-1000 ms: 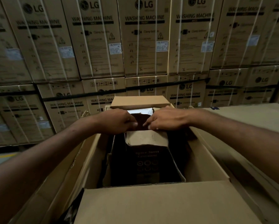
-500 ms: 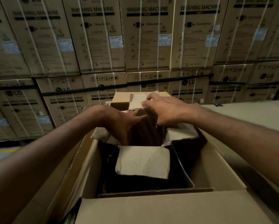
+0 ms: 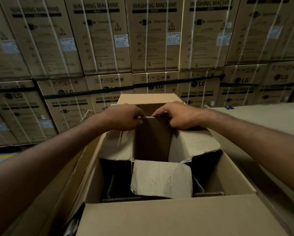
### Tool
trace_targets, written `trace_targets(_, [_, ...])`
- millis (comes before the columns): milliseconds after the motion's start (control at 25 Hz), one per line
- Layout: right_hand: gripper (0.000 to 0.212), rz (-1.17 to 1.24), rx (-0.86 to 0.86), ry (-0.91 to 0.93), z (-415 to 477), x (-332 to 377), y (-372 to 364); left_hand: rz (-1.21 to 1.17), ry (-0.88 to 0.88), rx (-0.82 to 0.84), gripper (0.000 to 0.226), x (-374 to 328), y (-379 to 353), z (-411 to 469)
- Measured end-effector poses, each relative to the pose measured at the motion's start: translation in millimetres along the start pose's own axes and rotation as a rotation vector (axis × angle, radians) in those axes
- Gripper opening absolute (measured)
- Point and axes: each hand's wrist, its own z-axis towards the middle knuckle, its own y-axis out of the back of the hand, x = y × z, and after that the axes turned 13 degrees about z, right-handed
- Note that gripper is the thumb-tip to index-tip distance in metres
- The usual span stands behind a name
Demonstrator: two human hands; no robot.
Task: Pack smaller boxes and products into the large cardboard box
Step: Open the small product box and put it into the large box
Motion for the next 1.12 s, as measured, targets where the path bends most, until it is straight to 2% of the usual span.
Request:
trace_targets(80, [0.061, -0.082, -0.063, -0.009, -1.3, 3.4, -1.1, 0.119, 0.057, -0.082, 0.032, -0.7, -4.7, -0.9])
trace_targets(160, [0.074, -0.204, -0.094, -0.075, -4.2, 6.5, -0.8, 0.177, 0.110, -0.140, 0.029, 1.2, -10.9, -2.3])
trace_targets(280, [0.077, -0.166, -0.085, -0.193, -8.7, 6.4, -6.6, 0.181, 0.163, -0.196, 0.027, 4.2, -16.5, -2.4])
trace_targets(440, [0.071, -0.024, -0.089, -0.248, -12.3, 0.7, -16.5, 0.149, 0.179, -0.131, 0.028, 0.4, -12.1, -1.3])
trace_targets(600, [0.073, -0.117, -0.293, -0.187, -34.1, 8.2, -11.6, -0.012, 0.133, -0.101, 0.032, -6.5, -8.0, -10.6])
trace_targets(720, [0.053, -0.123, -0.335, -0.225, -39.4, 7.6, -14.0, -0.093, 0.081, -0.031, 0.038, -16.8, -6.5, -19.4])
trace_targets(800, [0.037, -0.053, -0.331, -0.313, -40.6, 9.9, -17.3, -0.144, 0.102, -0.028, 0.040, -19.7, -6.4, -23.0])
trace_targets(920, [0.015, -0.108, -0.373, -0.371, -48.3, 15.7, -23.3, -0.262, 0.135, -0.016, 0.043, -19.3, -7.7, -24.1])
trace_targets(1040, [0.012, -0.164, -0.402, -0.296, -56.7, 19.0, -28.3, -0.288, 0.158, 0.012, 0.045, -19.2, -8.4, -24.6])
trace_targets(1120, [0.025, -0.124, -0.433, -0.242, -63.5, 23.5, -29.9, -0.273, 0.174, 0.004, 0.048, -19.7, -8.3, -28.7])
